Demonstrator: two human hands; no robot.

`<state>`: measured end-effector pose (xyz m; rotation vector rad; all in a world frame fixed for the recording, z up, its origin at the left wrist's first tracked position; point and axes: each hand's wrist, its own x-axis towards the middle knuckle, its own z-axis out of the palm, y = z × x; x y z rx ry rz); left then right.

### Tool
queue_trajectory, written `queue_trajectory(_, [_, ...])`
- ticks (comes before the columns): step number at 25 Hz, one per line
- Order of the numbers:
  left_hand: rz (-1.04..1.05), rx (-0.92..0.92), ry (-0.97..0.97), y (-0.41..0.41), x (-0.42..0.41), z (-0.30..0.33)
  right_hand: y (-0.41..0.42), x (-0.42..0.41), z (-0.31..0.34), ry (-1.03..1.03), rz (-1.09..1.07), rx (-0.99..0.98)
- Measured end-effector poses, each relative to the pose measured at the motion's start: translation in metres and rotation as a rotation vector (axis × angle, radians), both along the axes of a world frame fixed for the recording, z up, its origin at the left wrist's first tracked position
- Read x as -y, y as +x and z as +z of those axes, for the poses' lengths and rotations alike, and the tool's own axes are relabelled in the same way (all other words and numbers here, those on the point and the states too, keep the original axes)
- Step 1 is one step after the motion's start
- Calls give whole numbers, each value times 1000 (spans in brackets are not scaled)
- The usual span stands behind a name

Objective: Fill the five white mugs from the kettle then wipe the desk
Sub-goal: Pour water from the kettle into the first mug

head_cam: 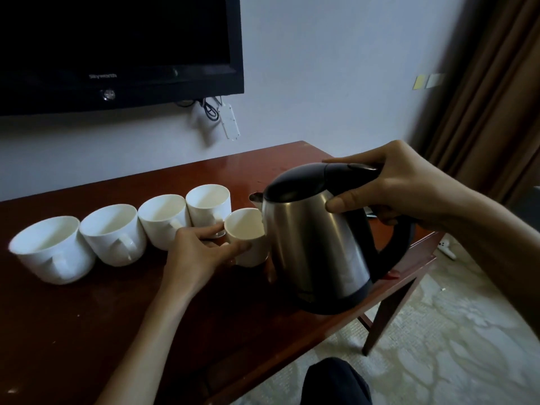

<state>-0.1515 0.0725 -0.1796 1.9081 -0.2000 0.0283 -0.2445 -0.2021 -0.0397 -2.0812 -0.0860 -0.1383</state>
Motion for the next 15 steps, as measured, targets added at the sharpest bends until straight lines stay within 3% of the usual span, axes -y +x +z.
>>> queue_trajectory(15, [41,140,196,-1,8,8,-31,-5,-10,-11,-26,24])
